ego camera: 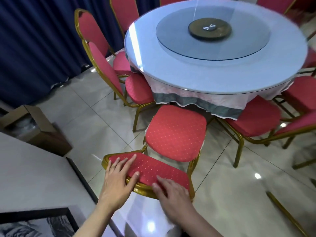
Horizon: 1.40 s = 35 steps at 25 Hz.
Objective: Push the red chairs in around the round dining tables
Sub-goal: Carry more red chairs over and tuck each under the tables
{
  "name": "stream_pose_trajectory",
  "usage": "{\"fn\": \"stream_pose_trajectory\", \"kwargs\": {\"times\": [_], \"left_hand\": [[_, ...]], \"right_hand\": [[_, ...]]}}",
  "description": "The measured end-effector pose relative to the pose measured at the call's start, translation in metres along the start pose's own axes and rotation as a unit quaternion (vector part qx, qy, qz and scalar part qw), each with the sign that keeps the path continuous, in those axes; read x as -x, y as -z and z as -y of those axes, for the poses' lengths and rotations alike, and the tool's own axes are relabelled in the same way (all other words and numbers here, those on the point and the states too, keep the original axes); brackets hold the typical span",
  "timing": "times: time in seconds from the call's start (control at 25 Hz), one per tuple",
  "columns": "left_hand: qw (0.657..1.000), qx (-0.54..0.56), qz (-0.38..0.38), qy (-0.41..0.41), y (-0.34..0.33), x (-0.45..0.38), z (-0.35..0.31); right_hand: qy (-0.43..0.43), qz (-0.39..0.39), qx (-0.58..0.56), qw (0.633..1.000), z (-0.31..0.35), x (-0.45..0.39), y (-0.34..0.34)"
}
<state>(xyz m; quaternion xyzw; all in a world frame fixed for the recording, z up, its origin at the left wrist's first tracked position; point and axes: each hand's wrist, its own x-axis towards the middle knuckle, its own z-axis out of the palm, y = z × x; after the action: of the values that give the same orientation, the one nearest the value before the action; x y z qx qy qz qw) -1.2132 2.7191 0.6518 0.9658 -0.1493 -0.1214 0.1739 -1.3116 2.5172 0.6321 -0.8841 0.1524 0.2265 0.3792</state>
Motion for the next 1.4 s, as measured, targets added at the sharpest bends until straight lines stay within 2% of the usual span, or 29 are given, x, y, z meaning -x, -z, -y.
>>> {"fn": "stream_pose_trajectory", "kwargs": {"times": [0.16,0.36,0.56,0.72,0.84,1.0,1.2,1.4], "left_hand": [[1.000,0.004,0.017,-0.010,0.011,-0.046,-0.025],[0.996,0.081,0.024,-0.024,0.022,-0.092,-0.043],[0.996,0.065,0.023,-0.056,0.022,-0.135,-0.057],[0.996,0.044,0.021,-0.074,0.029,-0.167,-0.075],[0.995,0.020,0.015,-0.096,0.028,-0.164,-0.070],[0.988,0.025,0.060,-0.138,0.034,-0.187,-0.046],[0.988,0.013,0.027,-0.149,0.033,-0.214,-0.034],[0.988,0.025,-0.023,-0.149,0.020,-0.241,-0.060]], "right_hand": [[0.039,-0.069,0.059,0.995,0.003,-0.014,0.029],[0.010,-0.154,0.082,0.985,0.007,-0.045,0.062],[-0.007,-0.215,0.072,0.974,0.002,-0.076,0.085],[-0.026,-0.244,0.075,0.967,0.003,-0.098,0.106],[-0.062,-0.270,0.068,0.958,0.003,-0.098,0.095],[-0.133,-0.296,0.016,0.946,0.012,-0.098,0.083],[-0.125,-0.313,-0.009,0.941,0.008,-0.103,0.085],[-0.108,-0.328,-0.004,0.938,-0.004,-0.125,0.118]]}}
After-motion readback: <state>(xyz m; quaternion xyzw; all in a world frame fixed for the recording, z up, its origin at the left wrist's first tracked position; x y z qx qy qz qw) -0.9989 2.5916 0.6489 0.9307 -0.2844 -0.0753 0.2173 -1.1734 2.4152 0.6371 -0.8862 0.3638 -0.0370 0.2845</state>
